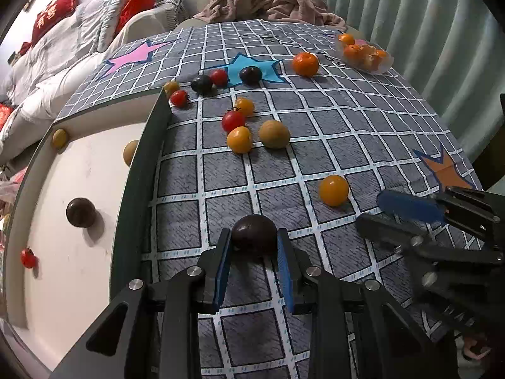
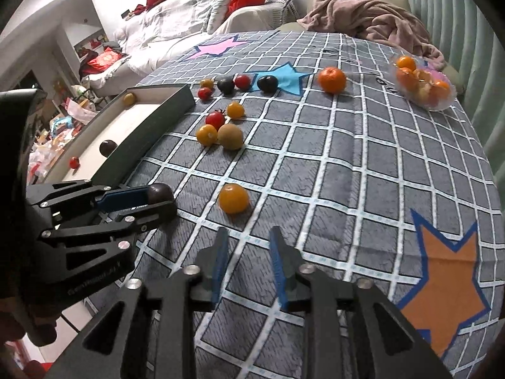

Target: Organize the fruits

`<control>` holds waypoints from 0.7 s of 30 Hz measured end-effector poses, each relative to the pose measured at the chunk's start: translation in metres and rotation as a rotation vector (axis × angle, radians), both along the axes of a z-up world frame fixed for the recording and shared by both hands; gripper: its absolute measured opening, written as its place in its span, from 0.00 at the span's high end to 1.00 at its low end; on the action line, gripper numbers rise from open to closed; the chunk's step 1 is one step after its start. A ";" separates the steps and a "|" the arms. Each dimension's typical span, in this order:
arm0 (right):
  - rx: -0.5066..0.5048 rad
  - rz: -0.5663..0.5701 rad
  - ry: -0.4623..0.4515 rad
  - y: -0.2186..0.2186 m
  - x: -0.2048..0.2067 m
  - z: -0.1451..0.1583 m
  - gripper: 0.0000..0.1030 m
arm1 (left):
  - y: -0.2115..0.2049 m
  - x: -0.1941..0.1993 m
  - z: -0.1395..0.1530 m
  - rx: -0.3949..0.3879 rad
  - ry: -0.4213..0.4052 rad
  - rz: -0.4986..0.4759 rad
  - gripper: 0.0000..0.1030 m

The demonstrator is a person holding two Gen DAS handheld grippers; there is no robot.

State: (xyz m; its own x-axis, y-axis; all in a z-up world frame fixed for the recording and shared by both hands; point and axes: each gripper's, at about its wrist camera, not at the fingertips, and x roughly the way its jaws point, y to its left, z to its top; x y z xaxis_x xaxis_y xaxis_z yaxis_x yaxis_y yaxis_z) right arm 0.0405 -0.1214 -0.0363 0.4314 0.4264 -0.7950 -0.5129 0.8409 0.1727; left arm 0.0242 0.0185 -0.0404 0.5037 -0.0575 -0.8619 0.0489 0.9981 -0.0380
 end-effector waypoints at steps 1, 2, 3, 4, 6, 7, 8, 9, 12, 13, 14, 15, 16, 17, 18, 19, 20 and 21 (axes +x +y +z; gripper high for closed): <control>-0.003 0.002 -0.002 0.003 0.001 -0.001 0.55 | 0.000 -0.001 0.000 -0.001 -0.001 0.001 0.72; -0.006 0.003 -0.002 0.006 0.003 -0.002 0.55 | 0.001 -0.001 0.000 0.000 -0.002 0.003 0.72; -0.009 0.003 -0.011 0.009 0.004 -0.002 0.55 | 0.001 -0.003 0.000 0.001 -0.004 0.004 0.72; -0.011 0.006 -0.011 0.013 0.006 -0.002 0.55 | 0.001 -0.003 -0.001 0.001 -0.005 0.005 0.72; -0.013 0.013 -0.014 0.018 0.010 -0.001 0.55 | 0.002 -0.004 -0.001 0.000 -0.006 0.011 0.72; -0.025 0.012 -0.019 0.021 0.012 -0.001 0.56 | 0.003 -0.004 -0.001 -0.001 -0.006 0.014 0.72; -0.028 0.012 -0.019 0.023 0.014 -0.002 0.57 | 0.004 -0.004 -0.001 -0.006 -0.005 0.015 0.72; -0.029 0.014 -0.018 0.025 0.015 -0.002 0.60 | 0.004 -0.003 -0.001 -0.011 -0.004 0.017 0.72; -0.039 0.021 -0.014 0.029 0.016 -0.002 0.77 | 0.005 -0.003 -0.001 -0.010 -0.006 0.017 0.72; -0.034 0.021 -0.011 0.029 0.016 -0.002 0.76 | 0.006 -0.004 -0.001 -0.013 -0.006 0.018 0.72; -0.024 0.020 -0.002 0.027 0.015 -0.002 0.76 | 0.007 -0.004 0.000 -0.020 -0.005 0.021 0.72; -0.021 0.018 0.002 0.026 0.015 -0.001 0.76 | 0.009 -0.004 0.000 -0.027 -0.004 0.024 0.72; -0.020 0.015 0.006 0.025 0.014 0.000 0.76 | 0.010 -0.005 0.000 -0.035 -0.003 0.028 0.72; -0.020 0.013 0.008 0.024 0.013 0.001 0.76 | 0.011 -0.006 0.001 -0.039 -0.002 0.031 0.72; -0.019 0.012 0.009 0.022 0.012 0.003 0.76 | 0.011 -0.007 0.001 -0.043 -0.004 0.032 0.72; -0.017 0.010 0.010 0.020 0.011 0.006 0.76 | 0.012 -0.008 0.003 -0.048 -0.008 0.034 0.72; -0.015 0.009 0.011 0.020 0.010 0.008 0.76 | 0.013 -0.010 0.005 -0.053 -0.013 0.036 0.72; -0.013 0.008 0.010 0.019 0.009 0.011 0.76 | 0.013 -0.011 0.008 -0.059 -0.020 0.037 0.72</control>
